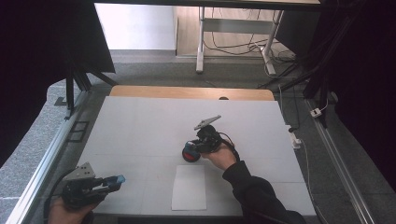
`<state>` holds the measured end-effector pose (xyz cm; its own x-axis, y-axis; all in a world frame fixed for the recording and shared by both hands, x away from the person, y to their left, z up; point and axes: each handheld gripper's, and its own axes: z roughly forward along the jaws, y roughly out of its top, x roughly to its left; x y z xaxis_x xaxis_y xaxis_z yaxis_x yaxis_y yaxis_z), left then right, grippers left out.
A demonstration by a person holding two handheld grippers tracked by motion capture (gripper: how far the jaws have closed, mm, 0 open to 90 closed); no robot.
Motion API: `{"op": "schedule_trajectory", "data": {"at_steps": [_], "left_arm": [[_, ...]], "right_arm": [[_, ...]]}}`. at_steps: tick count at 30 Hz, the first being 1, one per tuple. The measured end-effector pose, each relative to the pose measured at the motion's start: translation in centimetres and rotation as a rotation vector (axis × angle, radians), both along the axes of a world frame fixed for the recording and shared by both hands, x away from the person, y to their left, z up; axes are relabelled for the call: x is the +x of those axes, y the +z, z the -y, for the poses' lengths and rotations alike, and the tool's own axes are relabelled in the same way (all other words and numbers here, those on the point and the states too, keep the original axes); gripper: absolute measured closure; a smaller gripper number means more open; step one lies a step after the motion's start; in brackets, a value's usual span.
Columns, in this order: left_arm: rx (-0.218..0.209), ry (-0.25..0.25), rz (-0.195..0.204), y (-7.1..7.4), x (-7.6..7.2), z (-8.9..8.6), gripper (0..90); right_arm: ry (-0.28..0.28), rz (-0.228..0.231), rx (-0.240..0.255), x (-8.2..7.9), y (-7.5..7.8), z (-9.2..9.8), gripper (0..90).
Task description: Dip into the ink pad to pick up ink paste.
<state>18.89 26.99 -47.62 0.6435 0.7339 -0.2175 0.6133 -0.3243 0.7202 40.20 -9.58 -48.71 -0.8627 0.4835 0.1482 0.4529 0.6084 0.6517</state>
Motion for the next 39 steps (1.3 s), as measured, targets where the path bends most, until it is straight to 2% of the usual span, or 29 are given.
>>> {"op": "schedule_trajectory", "data": {"at_steps": [3, 10, 16, 22, 30, 39], "left_arm": [[0.0, 0.0, 0.0, 0.0, 0.0, 0.0, 68.0], [-0.001, -0.003, -0.004, 0.0, 0.0, 0.0, 67.9], [-0.002, -0.004, -0.008, 0.0, 0.1, 0.0, 67.9], [-0.004, -0.005, -0.012, 0.0, 0.1, 0.0, 67.8], [-0.011, -0.003, -0.017, 0.0, 0.2, -0.1, 67.8], [-0.014, -0.002, -0.016, -0.1, 0.1, -0.1, 67.8]], "right_arm": [[0.005, 0.009, -0.006, -0.1, 0.0, -0.1, 71.9], [0.048, 0.077, -0.05, -0.7, 0.2, -0.5, 71.7], [0.048, 0.069, -0.041, -0.6, 0.2, -0.4, 71.7], [0.058, 0.099, -0.049, -0.9, 0.4, -0.4, 71.7], [0.069, 0.11, -0.007, -1.4, 1.6, 0.0, 71.7], [0.077, 0.117, 0.019, -2.6, 2.8, 0.7, 71.7]]}}
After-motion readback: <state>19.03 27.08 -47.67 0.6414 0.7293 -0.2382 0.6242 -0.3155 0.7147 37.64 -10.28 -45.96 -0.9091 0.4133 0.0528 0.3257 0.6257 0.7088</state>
